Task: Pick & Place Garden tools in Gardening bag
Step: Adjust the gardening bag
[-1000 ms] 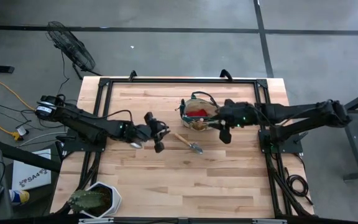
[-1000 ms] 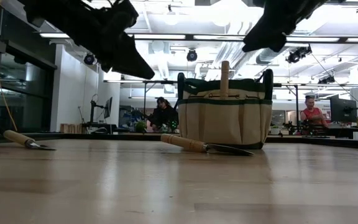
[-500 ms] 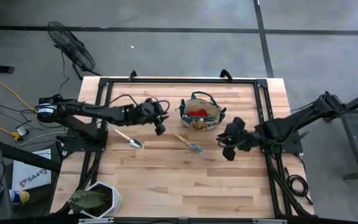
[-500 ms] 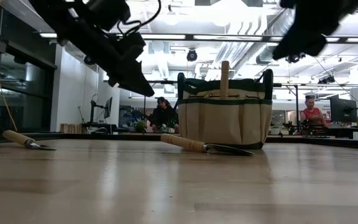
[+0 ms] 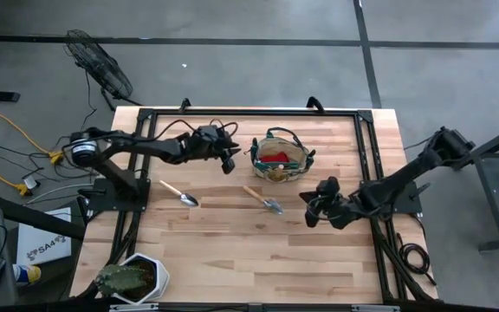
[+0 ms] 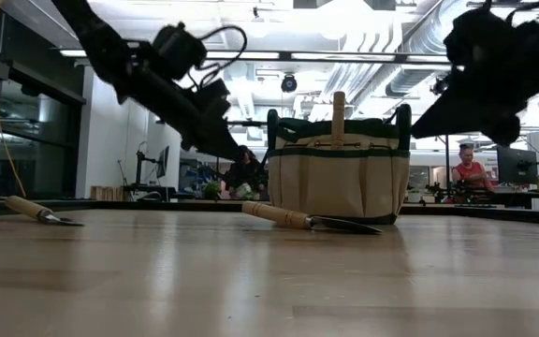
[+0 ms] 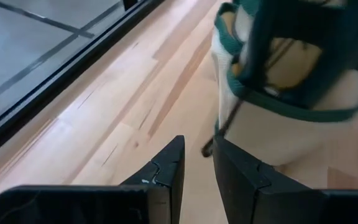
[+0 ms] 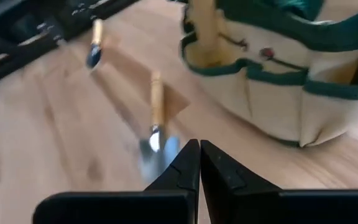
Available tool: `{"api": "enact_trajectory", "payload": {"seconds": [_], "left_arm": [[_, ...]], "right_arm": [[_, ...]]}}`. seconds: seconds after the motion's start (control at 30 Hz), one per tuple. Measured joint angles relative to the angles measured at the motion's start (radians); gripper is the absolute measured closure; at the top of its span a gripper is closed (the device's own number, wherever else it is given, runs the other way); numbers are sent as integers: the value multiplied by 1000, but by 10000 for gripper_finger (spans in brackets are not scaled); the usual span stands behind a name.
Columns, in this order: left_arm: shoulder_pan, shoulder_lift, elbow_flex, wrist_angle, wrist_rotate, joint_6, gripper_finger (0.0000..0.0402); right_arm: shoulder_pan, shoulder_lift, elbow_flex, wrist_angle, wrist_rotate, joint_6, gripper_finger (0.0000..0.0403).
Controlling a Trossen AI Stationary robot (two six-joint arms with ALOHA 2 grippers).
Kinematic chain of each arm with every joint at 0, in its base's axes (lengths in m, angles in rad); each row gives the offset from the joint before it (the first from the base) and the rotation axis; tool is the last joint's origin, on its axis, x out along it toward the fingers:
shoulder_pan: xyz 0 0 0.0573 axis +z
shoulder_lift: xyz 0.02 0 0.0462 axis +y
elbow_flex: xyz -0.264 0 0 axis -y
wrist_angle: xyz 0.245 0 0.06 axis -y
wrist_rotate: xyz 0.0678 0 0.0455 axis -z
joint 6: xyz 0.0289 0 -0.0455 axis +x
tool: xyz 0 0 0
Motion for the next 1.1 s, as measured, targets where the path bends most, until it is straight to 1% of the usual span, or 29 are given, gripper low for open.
{"api": "enact_trajectory", "payload": {"seconds": [0.1, 0.2, 0.3, 0.43, 0.57, 0.8, 0.9, 1.1], "left_arm": [[23, 53, 0, 80, 50, -11, 320], [35, 94, 0, 133, 76, -31, 320], [36, 125, 0, 184, 79, -34, 320], [34, 150, 15, 209, 78, -34, 320], [34, 177, 60, 209, 78, -31, 320], [34, 218, 123, 188, 103, -30, 320], [34, 220, 128, 173, 113, -30, 320], [34, 220, 128, 151, 200, -27, 320]], "right_arm": [[-23, 62, 0, 80, 29, 2, 399], [-53, 129, 0, 156, 29, 3, 399], [-89, 195, 0, 213, 29, 16, 399], [-131, 271, 0, 223, 29, 94, 399], [-152, 322, 0, 234, 29, 160, 399], [-174, 331, 0, 235, 77, 194, 399], [-199, 329, 0, 235, 97, 193, 399], [-270, 329, 0, 228, 95, 173, 399]]}}
